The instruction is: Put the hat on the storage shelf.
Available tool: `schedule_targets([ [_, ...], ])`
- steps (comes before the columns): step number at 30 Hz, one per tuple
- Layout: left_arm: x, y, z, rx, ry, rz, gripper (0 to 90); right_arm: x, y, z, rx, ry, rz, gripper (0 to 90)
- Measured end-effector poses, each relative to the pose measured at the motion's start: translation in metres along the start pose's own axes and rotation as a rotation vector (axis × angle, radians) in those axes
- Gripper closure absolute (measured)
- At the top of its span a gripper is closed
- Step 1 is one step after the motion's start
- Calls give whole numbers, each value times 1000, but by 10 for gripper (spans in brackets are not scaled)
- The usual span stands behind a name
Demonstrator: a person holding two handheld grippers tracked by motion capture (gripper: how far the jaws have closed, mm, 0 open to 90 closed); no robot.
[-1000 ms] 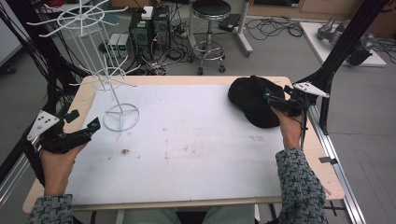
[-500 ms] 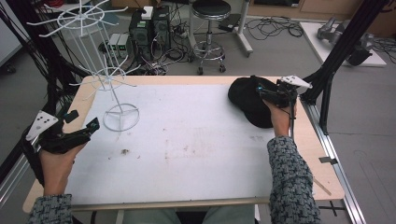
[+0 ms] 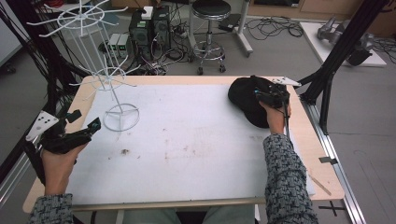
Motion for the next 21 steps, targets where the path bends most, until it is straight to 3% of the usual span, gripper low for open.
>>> schedule_targets([
  [6, 0, 0, 0, 5, -1, 1, 182, -4, -1, 1, 26, 41, 5, 633],
  [7, 0, 1, 0, 6, 0, 0, 182, -4, 0, -1, 44, 37, 11, 721],
  [9, 0, 1, 1, 7, 1, 0, 182, -2, 2, -5, 87, 43, 10, 816],
  [12, 1, 2, 1, 7, 3, -2, 182, 0, 3, -8, 98, 36, 16, 843],
  [21, 0, 2, 0, 9, 0, -3, 182, 12, 9, -27, 98, -79, 6, 852],
])
Point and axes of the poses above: each handheld gripper's, and its own axes: x roughly backward along the jaws, z roughly out of its underside, y roughly to its left, the point moved 2 cm from there along -x, roughly forward along the jaws, and after that the axes turned 14 degrees about -y, right-handed, at the moved point
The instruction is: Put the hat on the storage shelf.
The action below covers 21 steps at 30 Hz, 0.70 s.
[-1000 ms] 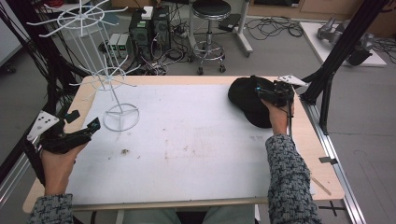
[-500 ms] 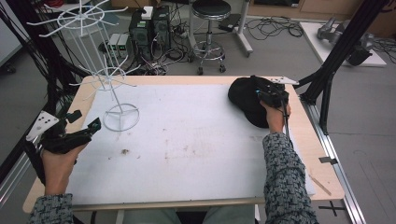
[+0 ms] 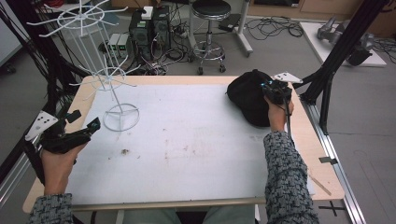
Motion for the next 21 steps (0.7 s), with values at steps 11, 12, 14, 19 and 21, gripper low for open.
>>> schedule_targets([
  [11, 1, 2, 0, 0, 1, -2, 182, 10, 13, -42, -23, -170, -80, 852],
  [12, 1, 2, 0, 1, -1, -2, 182, 11, 15, -47, -24, -184, -91, 852],
  [14, 1, 2, -1, 1, -2, -3, 182, 13, 20, -58, -22, -224, -119, 852],
  [19, 1, 2, -2, 2, -6, 0, 182, 15, 29, -80, -6, -278, -163, 852],
  [21, 2, 2, -2, 1, -6, -1, 182, 17, 36, -96, -23, -323, -190, 852],
])
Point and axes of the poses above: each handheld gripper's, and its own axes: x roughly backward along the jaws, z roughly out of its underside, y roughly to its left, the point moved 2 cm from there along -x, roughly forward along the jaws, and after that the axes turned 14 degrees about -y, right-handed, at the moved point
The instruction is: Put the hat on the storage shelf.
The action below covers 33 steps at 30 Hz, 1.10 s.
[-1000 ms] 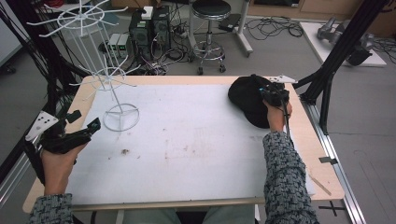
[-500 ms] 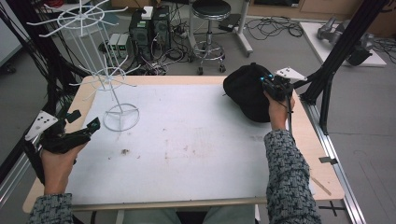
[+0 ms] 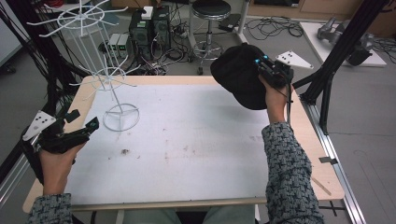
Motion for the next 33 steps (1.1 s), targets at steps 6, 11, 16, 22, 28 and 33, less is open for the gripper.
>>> schedule_targets([
  [6, 1, 0, -2, 3, -8, 0, 182, -8, 15, -27, -1, -68, -44, 852],
  [11, 1, 0, -2, 4, -5, 2, 182, -18, 30, -56, -37, -143, -87, 851],
  [16, 0, -1, -2, 7, -8, 6, 182, -26, 40, -74, -64, -187, -125, 851],
  [22, 2, 1, -3, 10, -12, 2, 182, -39, 57, -98, -70, -246, -183, 851],
  [28, 2, 2, -3, 11, -14, 2, 182, -47, 72, -115, -77, -281, -229, 851],
  [33, 3, 2, -5, 13, -21, -1, 182, -53, 84, -127, -99, -318, -264, 851],
])
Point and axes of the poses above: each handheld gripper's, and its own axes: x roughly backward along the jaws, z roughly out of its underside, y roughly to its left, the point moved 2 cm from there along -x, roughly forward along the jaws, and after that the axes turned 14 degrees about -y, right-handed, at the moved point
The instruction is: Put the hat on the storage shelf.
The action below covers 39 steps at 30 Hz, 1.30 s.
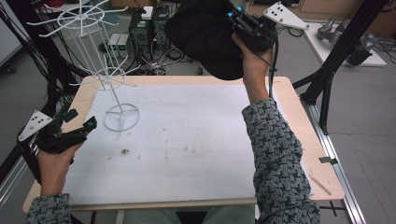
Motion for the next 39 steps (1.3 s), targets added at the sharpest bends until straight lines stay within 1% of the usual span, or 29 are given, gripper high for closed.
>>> schedule_targets([
  [3, 1, 1, 0, -2, 1, -2, 182, -8, 8, -5, -8, -16, -25, 851],
  [6, 1, 2, 1, 3, 2, -5, 182, -16, 16, -12, -14, -43, -47, 851],
  [7, 0, 2, 2, 4, 3, -5, 182, -21, 22, -16, -11, -55, -57, 851],
  [8, 0, 2, 2, 3, 4, -4, 182, -21, 22, -16, -11, -55, -57, 851],
  [12, 0, 0, 1, 0, 4, 0, 182, -33, 33, -24, -22, -83, -84, 850],
  [14, 1, 0, 1, 0, 4, 1, 182, -42, 42, -30, -25, -102, -101, 850],
  [16, 1, 1, 1, 1, 3, -3, 182, -44, 44, -31, -33, -106, -104, 850],
  [20, 3, 2, 0, 1, 0, -4, 182, -53, 53, -35, -55, -138, -124, 850],
  [22, 3, 2, -1, 1, -3, -4, 183, -58, 60, -35, -63, -142, -138, 849],
  [28, 3, 2, -1, 4, -2, -2, 183, -67, 68, -30, -79, -144, -154, 849],
  [30, 3, 2, -1, 1, -2, -3, 183, -70, 70, -27, -90, -145, -154, 849],
  [31, 4, 2, -1, 2, -2, -3, 183, -72, 72, -25, -106, -147, -158, 849],
  [32, 4, 3, -1, 2, -1, -4, 183, -73, 72, -25, -106, -152, -160, 849],
  [33, 4, 3, -1, 2, -1, -4, 183, -74, 73, -23, -119, -152, -163, 849],
  [37, 4, 3, 0, 5, -2, -6, 183, -78, 77, -20, -130, -159, -180, 848],
  [39, 3, 3, 0, 4, 2, -7, 183, -80, 81, -17, -128, -148, -186, 848],
])
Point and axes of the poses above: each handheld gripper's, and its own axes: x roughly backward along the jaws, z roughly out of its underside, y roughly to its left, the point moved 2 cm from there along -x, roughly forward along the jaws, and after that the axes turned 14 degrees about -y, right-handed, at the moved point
